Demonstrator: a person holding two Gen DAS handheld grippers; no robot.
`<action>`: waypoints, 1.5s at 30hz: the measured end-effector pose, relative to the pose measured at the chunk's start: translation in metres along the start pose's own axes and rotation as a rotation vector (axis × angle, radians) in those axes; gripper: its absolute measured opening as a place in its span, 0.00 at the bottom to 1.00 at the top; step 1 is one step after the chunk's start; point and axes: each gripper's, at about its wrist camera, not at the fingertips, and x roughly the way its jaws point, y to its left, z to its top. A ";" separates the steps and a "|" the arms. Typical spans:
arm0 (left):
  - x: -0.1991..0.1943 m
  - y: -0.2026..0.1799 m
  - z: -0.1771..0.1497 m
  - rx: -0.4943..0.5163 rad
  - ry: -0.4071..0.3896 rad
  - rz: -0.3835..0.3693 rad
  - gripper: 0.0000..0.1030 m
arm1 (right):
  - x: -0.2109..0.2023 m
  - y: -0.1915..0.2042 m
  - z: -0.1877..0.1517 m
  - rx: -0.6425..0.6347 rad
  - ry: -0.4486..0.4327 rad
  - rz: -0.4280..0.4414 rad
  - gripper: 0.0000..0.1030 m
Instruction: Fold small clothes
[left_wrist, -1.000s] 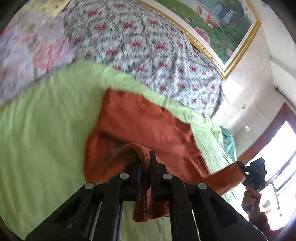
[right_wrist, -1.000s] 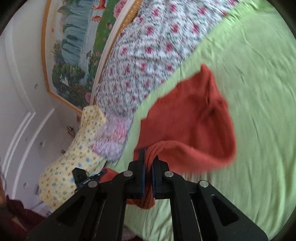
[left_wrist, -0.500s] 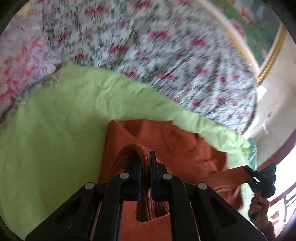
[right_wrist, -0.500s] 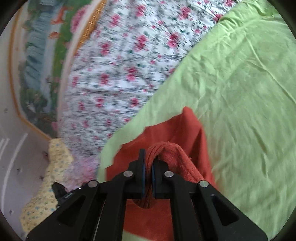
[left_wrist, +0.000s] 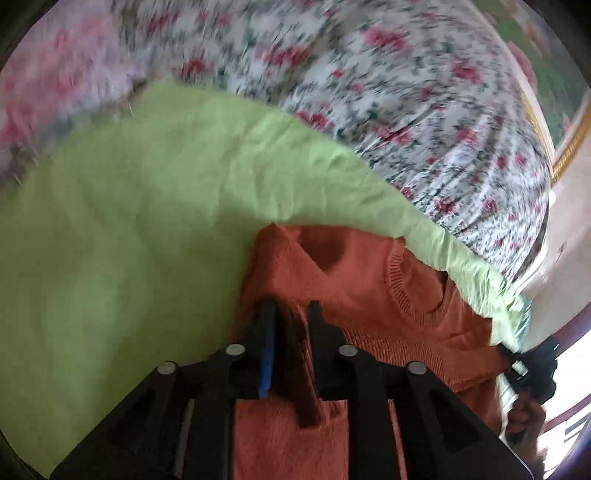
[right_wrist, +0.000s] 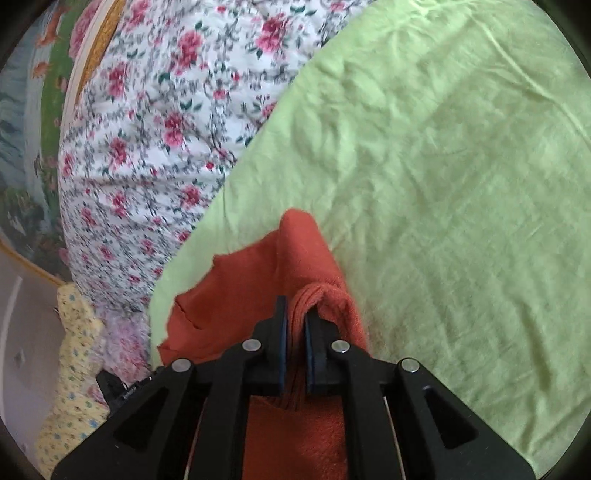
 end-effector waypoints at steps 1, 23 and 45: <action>-0.010 -0.009 -0.003 0.043 0.004 -0.011 0.21 | -0.007 0.004 0.000 -0.012 -0.006 0.008 0.14; 0.068 -0.099 -0.004 0.406 0.223 0.015 0.34 | 0.053 0.084 -0.030 -0.565 0.079 -0.289 0.66; -0.013 -0.026 -0.038 0.092 0.057 0.076 0.53 | -0.042 0.043 -0.120 -0.322 0.054 -0.126 0.68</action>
